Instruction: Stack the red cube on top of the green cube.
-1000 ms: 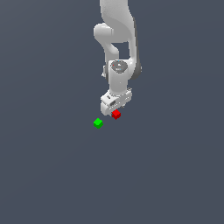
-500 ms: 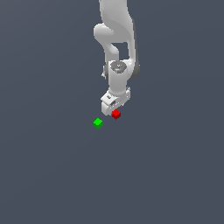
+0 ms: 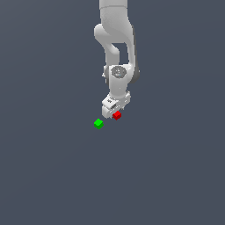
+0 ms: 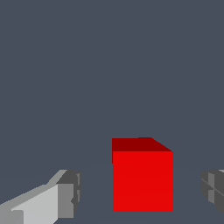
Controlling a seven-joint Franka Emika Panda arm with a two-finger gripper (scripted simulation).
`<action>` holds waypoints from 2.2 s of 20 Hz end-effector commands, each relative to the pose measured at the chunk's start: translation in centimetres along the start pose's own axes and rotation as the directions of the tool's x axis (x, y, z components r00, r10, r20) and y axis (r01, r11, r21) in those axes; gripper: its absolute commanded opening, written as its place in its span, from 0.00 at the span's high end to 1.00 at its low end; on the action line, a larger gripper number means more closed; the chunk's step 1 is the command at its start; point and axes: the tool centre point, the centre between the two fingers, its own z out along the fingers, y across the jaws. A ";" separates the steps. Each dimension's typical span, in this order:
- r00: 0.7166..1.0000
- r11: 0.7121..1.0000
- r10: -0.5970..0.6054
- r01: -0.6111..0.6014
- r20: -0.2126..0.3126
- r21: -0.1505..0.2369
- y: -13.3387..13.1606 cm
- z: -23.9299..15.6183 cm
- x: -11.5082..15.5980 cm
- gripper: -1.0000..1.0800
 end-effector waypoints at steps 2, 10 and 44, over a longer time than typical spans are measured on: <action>1.000 1.000 -0.001 0.001 0.000 0.000 0.0 1.5 0.0 0.04; 1.000 1.000 -0.002 0.002 0.000 0.000 0.0 2.7 -0.1 1.00; 1.000 1.000 -0.003 0.003 0.000 0.000 -0.1 -6.7 -0.1 1.00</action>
